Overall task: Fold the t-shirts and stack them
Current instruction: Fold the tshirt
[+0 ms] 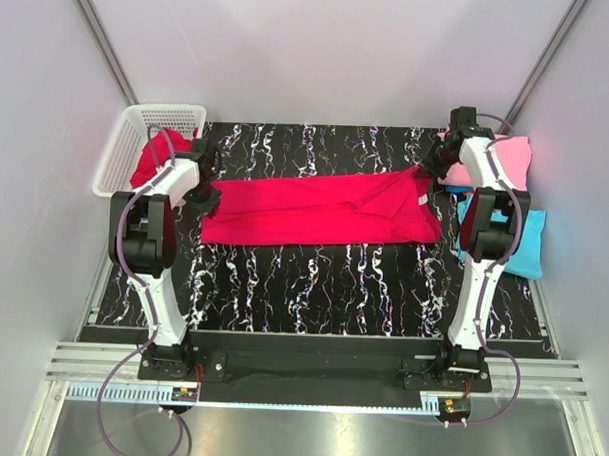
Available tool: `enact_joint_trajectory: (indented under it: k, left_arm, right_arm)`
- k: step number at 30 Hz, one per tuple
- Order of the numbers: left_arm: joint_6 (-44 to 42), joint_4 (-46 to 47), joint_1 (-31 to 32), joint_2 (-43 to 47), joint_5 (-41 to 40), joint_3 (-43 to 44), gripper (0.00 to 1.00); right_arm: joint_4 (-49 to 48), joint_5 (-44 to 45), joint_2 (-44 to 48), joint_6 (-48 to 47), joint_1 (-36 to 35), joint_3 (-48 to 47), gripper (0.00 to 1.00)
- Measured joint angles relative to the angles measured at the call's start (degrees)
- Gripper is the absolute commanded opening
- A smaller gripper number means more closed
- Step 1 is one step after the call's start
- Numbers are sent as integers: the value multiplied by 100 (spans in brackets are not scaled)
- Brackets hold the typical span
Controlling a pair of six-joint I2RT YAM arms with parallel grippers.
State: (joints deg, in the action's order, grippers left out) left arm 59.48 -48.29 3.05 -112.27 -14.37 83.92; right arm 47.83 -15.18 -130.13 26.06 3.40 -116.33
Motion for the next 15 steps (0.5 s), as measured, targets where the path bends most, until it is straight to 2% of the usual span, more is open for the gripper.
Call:
enact_joint_trajectory:
  k: [3,4,5,6,7,8,9,10,12,15]
  left_arm:
    - [0,2,0,-31,-4,55,0]
    - [0,0,0,-35,-4,85,0]
    - [0,2,0,-37,-9,105,7]
    - [0,2,0,-39,-24,125,12]
    - [-4,7,0,-39,-39,140,19]
    - [-24,33,0,-39,-57,146,24]
    - [-46,85,0,-39,-74,146,38]
    - [-98,164,-2,-39,-92,138,44]
    - [-129,546,-2,31,-109,-20,52]
    - [-184,918,0,332,-116,-422,55]
  right_arm:
    - [-15,-125,-282,-17,-17,-308,0]
    - [-2,-173,-376,-20,-22,-420,3]
    - [-11,-219,-466,-20,-28,-518,10]
    - [-4,-260,-551,-17,-35,-610,31]
    - [4,-310,-636,-17,-39,-717,35]
    - [-11,-361,-708,-26,-42,-807,38]
    - [-13,-413,-780,-48,-46,-898,41]
    - [-26,-452,-833,-66,-46,-966,41]
    - [-42,-505,-861,-85,-50,-1016,41]
    - [-70,-509,-855,-133,-76,-1078,40]
